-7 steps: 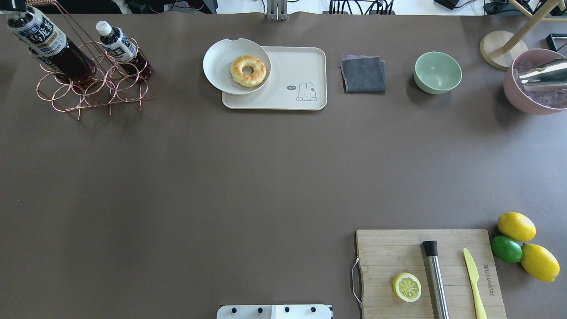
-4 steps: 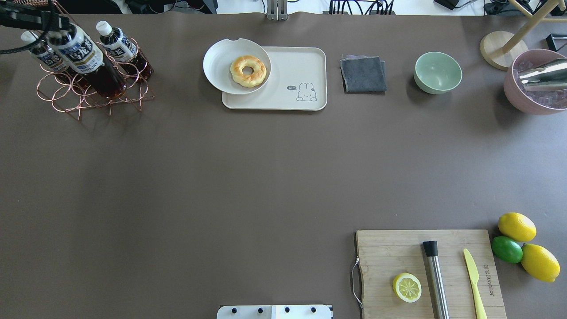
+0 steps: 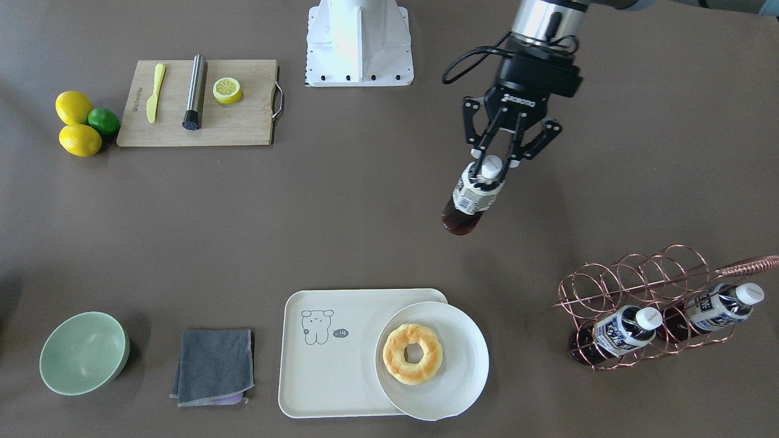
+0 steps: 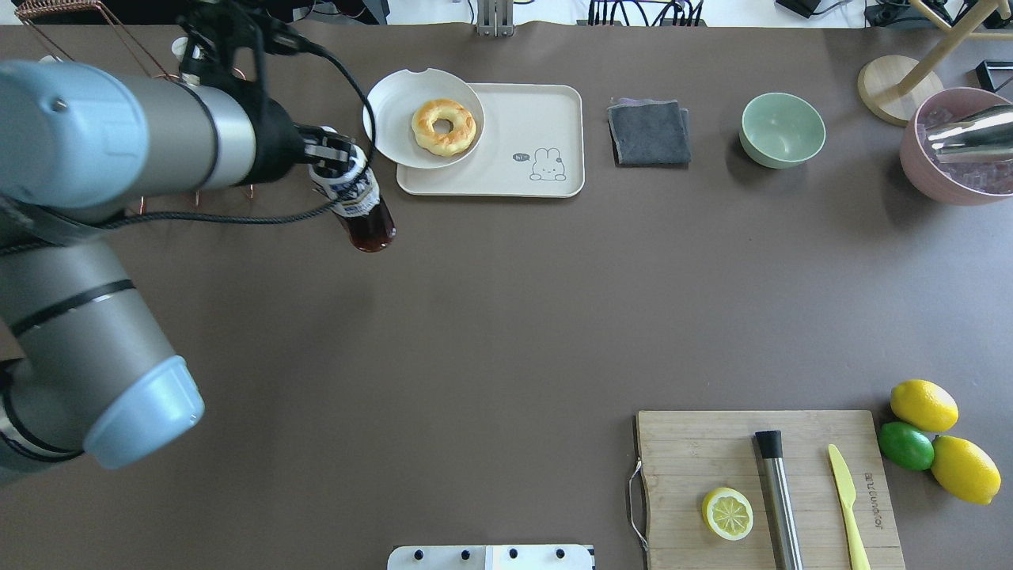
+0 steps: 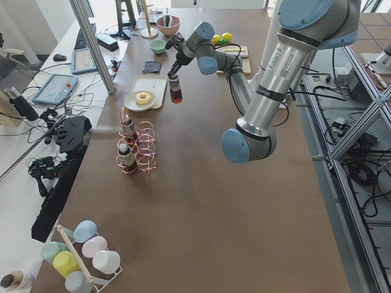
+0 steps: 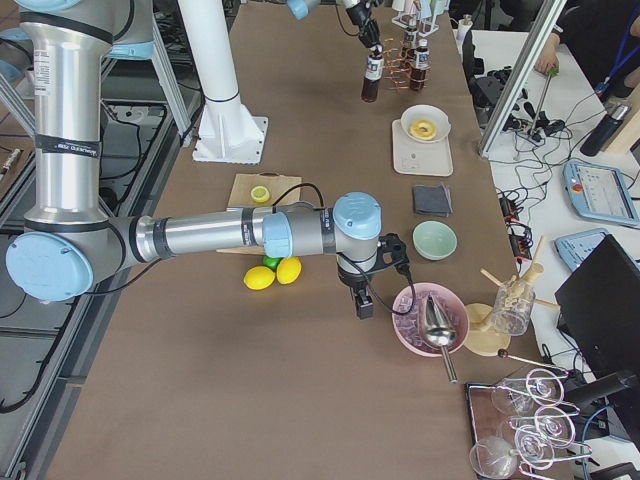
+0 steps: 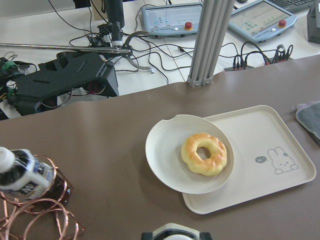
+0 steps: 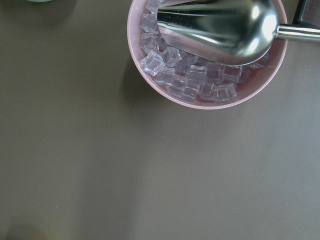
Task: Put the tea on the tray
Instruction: 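Carry the bottle toward the table center with the left gripper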
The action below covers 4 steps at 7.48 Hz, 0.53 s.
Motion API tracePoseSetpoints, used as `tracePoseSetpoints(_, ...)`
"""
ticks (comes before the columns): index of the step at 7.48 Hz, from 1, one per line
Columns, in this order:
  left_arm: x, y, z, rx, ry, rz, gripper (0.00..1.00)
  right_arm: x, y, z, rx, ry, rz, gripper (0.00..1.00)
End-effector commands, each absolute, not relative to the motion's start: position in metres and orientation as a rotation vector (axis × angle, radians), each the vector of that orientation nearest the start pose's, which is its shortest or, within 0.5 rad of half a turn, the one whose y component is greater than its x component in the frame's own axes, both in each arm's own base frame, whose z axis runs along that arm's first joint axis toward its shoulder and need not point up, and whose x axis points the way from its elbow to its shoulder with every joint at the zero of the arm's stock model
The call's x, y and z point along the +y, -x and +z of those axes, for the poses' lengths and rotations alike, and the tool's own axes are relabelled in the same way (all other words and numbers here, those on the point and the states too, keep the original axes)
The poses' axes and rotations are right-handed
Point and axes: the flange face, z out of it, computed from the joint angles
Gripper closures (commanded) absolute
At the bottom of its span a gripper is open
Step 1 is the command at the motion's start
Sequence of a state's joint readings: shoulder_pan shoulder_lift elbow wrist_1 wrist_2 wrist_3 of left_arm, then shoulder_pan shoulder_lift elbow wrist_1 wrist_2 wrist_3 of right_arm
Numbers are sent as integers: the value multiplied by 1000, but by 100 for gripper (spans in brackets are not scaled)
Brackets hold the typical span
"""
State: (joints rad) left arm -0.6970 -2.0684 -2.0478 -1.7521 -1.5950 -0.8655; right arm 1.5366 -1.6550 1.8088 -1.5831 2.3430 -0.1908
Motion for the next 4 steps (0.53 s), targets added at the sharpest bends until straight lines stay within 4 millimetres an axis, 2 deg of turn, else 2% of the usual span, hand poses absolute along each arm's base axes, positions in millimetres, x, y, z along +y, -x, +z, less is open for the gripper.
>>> tracePoseSetpoints(1,-410,-444,127,924,-731,29,100,-464,-48,581,-761,-196,-265,0)
tracePoseSetpoints(3,-376,-487,110,929,-756,42,100,-464,-47,578,-762,-197,-257,0)
tracePoseSetpoints(4,-368,-504,112,903,-774,39,100,-464,-47,577,-762,-198,-258,0)
